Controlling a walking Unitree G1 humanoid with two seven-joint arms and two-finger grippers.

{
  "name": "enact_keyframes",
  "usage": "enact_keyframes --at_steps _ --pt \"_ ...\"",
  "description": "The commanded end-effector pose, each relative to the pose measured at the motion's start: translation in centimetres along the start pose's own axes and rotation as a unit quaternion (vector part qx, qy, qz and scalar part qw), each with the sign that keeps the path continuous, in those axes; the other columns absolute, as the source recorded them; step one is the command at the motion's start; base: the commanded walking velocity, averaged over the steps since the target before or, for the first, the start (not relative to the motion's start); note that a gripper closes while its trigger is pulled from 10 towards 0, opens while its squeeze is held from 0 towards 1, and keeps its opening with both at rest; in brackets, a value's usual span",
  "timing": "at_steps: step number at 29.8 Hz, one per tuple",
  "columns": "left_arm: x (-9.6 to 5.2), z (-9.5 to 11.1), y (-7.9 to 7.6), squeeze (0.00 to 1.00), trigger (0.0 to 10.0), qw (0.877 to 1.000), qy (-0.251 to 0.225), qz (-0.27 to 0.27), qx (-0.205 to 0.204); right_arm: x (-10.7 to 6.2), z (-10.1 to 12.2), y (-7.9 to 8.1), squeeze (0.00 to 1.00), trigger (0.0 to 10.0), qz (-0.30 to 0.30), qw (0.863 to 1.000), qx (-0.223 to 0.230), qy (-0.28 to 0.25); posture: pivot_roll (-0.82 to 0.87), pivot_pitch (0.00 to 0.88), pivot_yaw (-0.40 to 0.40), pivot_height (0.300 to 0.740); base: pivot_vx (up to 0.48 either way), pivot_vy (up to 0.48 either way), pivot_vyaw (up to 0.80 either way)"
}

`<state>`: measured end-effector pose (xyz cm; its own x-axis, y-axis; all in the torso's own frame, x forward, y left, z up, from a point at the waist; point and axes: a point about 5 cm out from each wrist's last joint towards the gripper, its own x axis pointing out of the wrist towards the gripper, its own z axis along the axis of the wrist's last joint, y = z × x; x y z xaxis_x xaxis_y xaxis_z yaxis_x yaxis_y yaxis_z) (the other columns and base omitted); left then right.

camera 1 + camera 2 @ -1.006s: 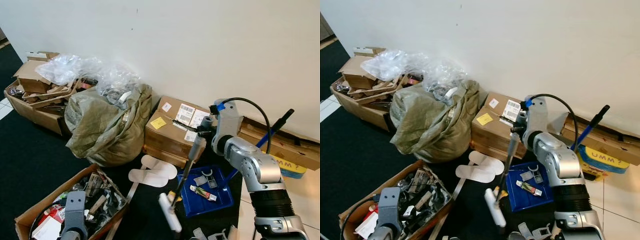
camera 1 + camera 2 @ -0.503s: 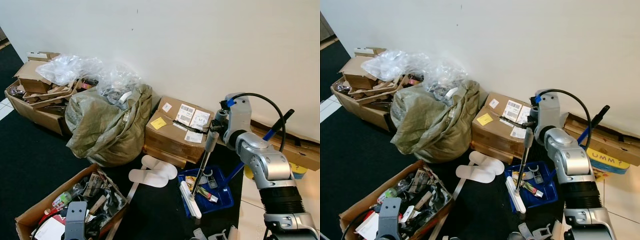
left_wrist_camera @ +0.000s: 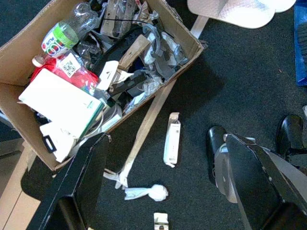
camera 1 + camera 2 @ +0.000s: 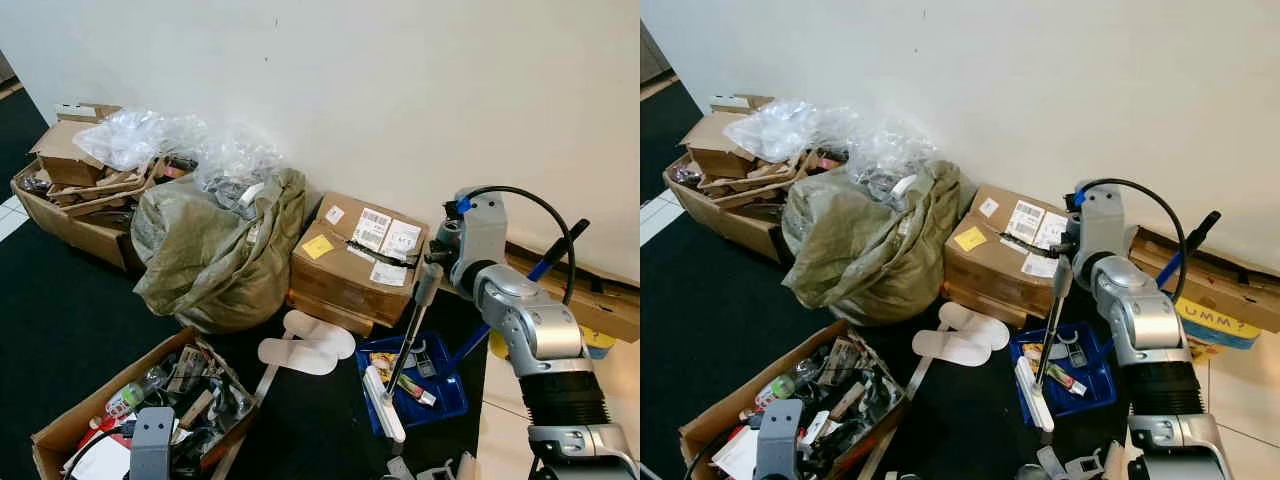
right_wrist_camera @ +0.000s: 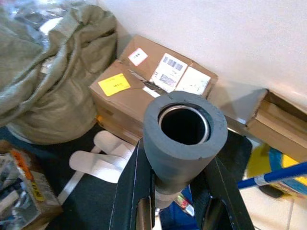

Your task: Sweep floor

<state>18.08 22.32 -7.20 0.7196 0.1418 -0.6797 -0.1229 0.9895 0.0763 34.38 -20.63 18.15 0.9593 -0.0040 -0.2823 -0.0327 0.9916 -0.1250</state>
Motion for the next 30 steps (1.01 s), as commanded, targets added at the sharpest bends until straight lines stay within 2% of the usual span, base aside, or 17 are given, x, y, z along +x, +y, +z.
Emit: enact_keyframes --at_steps 1,3,4,7,22,30 --pt "-0.4 -1.4 0.2 0.00 10.0 1.000 0.028 -0.004 0.006 -0.1 0.0 -1.8 0.00 10.0 -0.049 0.999 -0.007 0.009 -0.09 0.145 0.011 0.740 0.000 0.000 0.00" --pt "-0.4 -1.4 0.2 0.00 10.0 1.000 0.028 -0.004 0.006 -0.1 0.0 -1.8 0.00 10.0 -0.049 0.999 -0.007 0.009 -0.09 0.145 0.011 0.740 0.000 0.000 0.00" --pt "-0.5 -1.7 0.0 0.00 10.0 0.999 0.035 -0.009 0.008 0.0 0.1 -3.0 0.00 10.0 -0.081 0.997 -0.004 0.007 -0.09 0.140 0.014 0.740 0.000 0.000 0.00" --pt "-0.6 -1.9 -0.1 0.00 10.0 0.999 0.039 -0.012 0.008 0.0 0.3 -3.3 0.00 10.0 -0.090 0.996 -0.002 0.004 -0.09 0.140 0.014 0.740 0.000 0.000 0.00" --pt "-0.7 -2.2 -0.3 0.00 10.0 0.999 0.049 -0.016 0.013 0.2 1.4 -3.8 0.00 10.0 -0.097 0.995 0.009 -0.010 -0.10 0.107 0.009 0.740 0.000 0.000 0.00" --pt "-0.6 -2.2 -0.4 0.00 10.0 0.998 0.050 -0.017 0.012 0.2 2.1 -3.4 0.00 10.0 -0.079 0.996 0.036 -0.026 -0.11 0.103 0.013 0.740 0.000 0.000 0.00"
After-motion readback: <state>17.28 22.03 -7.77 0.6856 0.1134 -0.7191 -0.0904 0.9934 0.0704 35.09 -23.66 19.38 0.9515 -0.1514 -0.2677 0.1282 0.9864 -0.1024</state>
